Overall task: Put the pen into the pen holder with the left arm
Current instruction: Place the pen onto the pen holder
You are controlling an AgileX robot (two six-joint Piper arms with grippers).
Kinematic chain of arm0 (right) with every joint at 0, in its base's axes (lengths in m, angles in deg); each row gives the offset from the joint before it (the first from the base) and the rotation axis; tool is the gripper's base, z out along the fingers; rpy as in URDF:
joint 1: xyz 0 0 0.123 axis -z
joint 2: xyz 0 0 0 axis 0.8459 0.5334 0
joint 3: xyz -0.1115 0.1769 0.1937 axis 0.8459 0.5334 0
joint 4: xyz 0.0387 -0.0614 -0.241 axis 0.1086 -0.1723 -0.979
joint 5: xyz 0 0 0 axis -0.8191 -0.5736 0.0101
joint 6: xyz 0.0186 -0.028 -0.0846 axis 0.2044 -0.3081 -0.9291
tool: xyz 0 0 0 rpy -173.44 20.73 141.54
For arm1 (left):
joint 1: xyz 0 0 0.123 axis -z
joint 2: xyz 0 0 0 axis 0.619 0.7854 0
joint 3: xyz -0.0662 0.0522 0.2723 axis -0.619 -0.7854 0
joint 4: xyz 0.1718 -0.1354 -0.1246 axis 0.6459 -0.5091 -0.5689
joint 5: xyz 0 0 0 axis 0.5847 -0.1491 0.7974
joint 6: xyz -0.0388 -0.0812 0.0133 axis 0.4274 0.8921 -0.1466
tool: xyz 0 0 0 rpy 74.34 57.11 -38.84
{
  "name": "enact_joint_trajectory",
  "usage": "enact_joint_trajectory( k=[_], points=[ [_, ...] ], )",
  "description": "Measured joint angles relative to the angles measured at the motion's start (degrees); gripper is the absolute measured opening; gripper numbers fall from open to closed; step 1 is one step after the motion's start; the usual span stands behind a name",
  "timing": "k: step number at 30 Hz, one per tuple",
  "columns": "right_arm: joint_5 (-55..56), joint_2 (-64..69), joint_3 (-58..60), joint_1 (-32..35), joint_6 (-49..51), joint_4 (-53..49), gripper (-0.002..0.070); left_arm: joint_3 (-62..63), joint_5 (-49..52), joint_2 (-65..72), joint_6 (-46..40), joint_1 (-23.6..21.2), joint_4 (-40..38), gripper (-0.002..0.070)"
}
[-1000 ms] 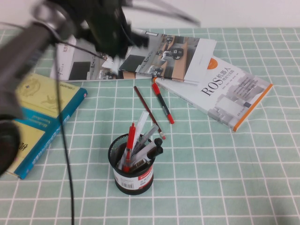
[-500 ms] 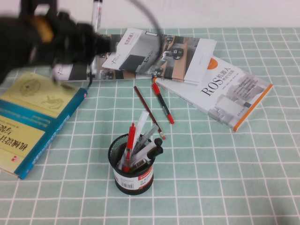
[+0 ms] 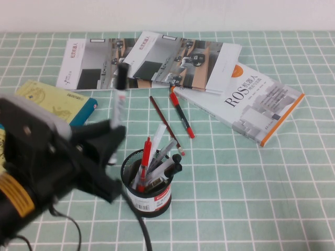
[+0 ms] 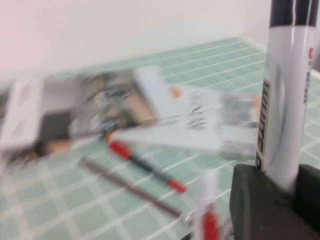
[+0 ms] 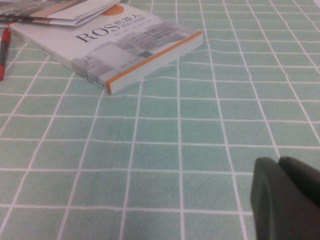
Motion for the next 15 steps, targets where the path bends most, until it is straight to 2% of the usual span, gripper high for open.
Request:
enact_joint_trajectory(
  k=[6,15],
  points=[
    [0.0,0.0,0.0,0.0,0.0,0.0,-0.002,-3.7,-12.3,4.4,1.0,1.3,6.5,0.0108],
    [0.0,0.0,0.0,0.0,0.0,0.0,-0.002,-4.0,-21.5,16.6,-0.1,1.3,5.5,0.0108]
  ],
)
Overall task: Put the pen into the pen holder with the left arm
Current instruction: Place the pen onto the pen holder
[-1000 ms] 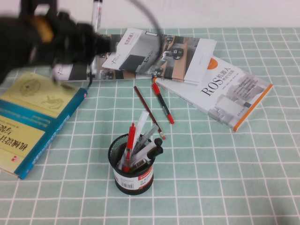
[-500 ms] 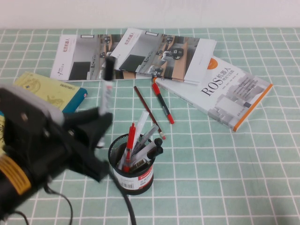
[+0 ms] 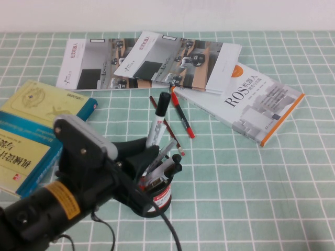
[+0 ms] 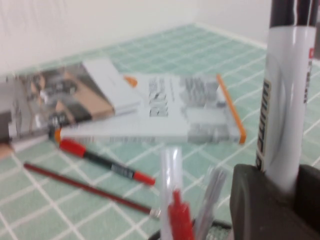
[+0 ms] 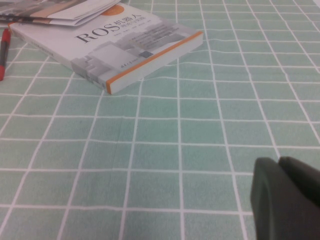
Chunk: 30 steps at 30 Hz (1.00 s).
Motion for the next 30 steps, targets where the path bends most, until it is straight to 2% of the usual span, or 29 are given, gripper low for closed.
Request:
enact_joint_trajectory(
  k=[8,14,28,30],
  points=[
    [0.0,0.0,0.0,0.0,0.0,0.0,-0.002,-0.7,-3.5,6.9,-1.3,0.0,-4.6,0.0108],
    [0.0,0.0,0.0,0.0,0.0,0.0,-0.002,-4.8,-12.9,9.6,-4.4,0.0,-10.7,0.0108],
    [0.0,0.0,0.0,0.0,0.0,0.0,-0.002,-5.1,-16.5,13.5,-5.7,0.0,-12.7,0.0108],
    [0.0,0.0,0.0,0.0,0.0,0.0,-0.002,-5.1,-16.5,13.5,-5.7,0.0,-13.1,0.0133]
  ],
)
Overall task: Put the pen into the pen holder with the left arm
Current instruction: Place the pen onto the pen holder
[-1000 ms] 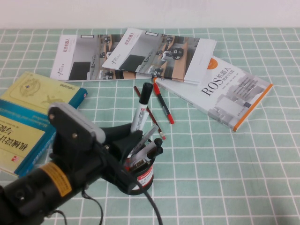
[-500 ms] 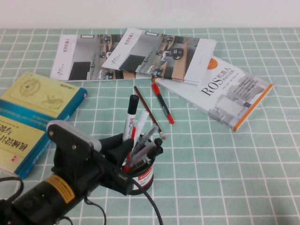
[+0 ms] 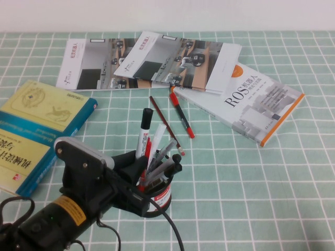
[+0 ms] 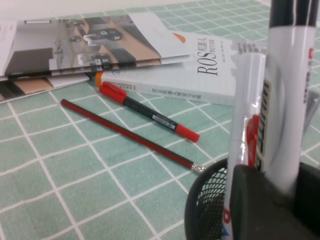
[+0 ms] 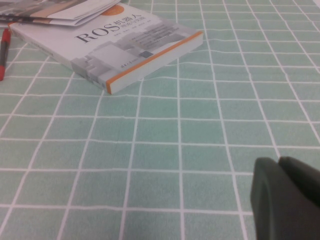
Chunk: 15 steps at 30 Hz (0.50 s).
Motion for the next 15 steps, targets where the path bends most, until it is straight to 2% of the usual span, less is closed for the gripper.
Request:
enact_joint_trajectory(
  k=[2,6,8,12,15],
  points=[
    [0.0,0.0,0.0,0.0,0.0,0.0,-0.002,0.0,0.0,0.0,0.3,0.0,-0.1,0.0202],
    [0.0,0.0,0.0,0.0,0.0,0.0,-0.002,0.0,0.2,-0.3,2.1,0.0,-0.4,0.0429],
    [0.0,0.0,0.0,0.0,0.0,0.0,-0.002,0.0,0.7,-1.0,2.4,0.0,-0.5,0.0508],
    [0.0,0.0,0.0,0.0,0.0,0.0,-0.002,-0.7,2.9,-4.6,2.6,0.0,-0.6,0.055],
    [0.0,0.0,0.0,0.0,0.0,0.0,-0.002,-1.8,5.5,-10.1,2.7,0.0,-0.6,0.0505]
  ],
)
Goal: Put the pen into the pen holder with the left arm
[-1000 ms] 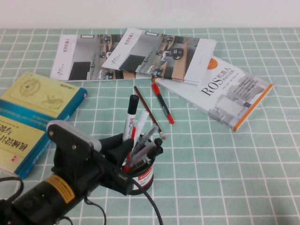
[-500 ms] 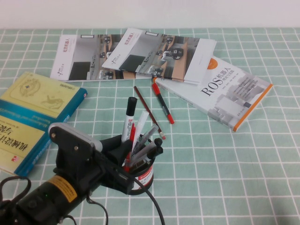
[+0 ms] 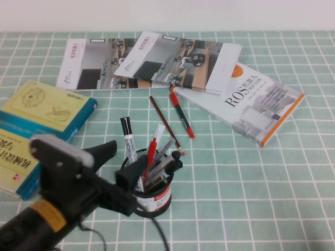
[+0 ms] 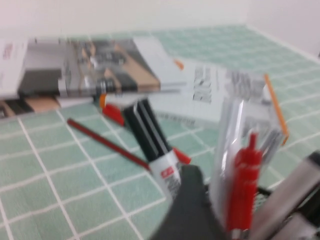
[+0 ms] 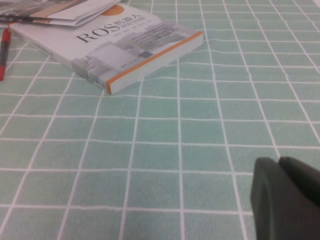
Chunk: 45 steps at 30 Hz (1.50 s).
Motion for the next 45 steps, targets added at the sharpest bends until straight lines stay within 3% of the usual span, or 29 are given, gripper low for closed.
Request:
enact_joint_trajectory(
  k=[2,6,9,16,23,36,38,45],
  points=[
    [0.0,0.0,0.0,0.0,0.0,0.0,-0.002,-1.0,2.2,-4.6,0.0,0.0,0.0,0.0417],
    [0.0,0.0,0.0,0.0,0.0,0.0,-0.002,-3.1,8.8,-16.5,-1.9,0.0,0.0,0.0118],
    [0.0,0.0,0.0,0.0,0.0,0.0,-0.002,-3.7,15.5,-25.1,-2.9,0.0,-0.1,0.0033],
    [0.0,0.0,0.0,0.0,0.0,0.0,-0.002,-3.9,30.9,-43.7,-1.8,0.0,-1.2,0.0],
    [0.0,0.0,0.0,0.0,0.0,0.0,-0.002,-3.9,45.1,-53.0,-3.7,0.0,-1.2,-0.0001],
    [0.0,0.0,0.0,0.0,0.0,0.0,-0.002,-4.5,47.9,-53.7,-4.8,-0.3,1.8,-0.0003],
    [0.0,0.0,0.0,0.0,0.0,0.0,-0.002,-4.6,47.9,-54.0,-5.8,-2.9,1.9,-0.0003],
    [0.0,0.0,0.0,0.0,0.0,0.0,-0.002,-7.4,48.6,-61.2,-5.8,-20.8,1.1,-0.0003]
  ],
)
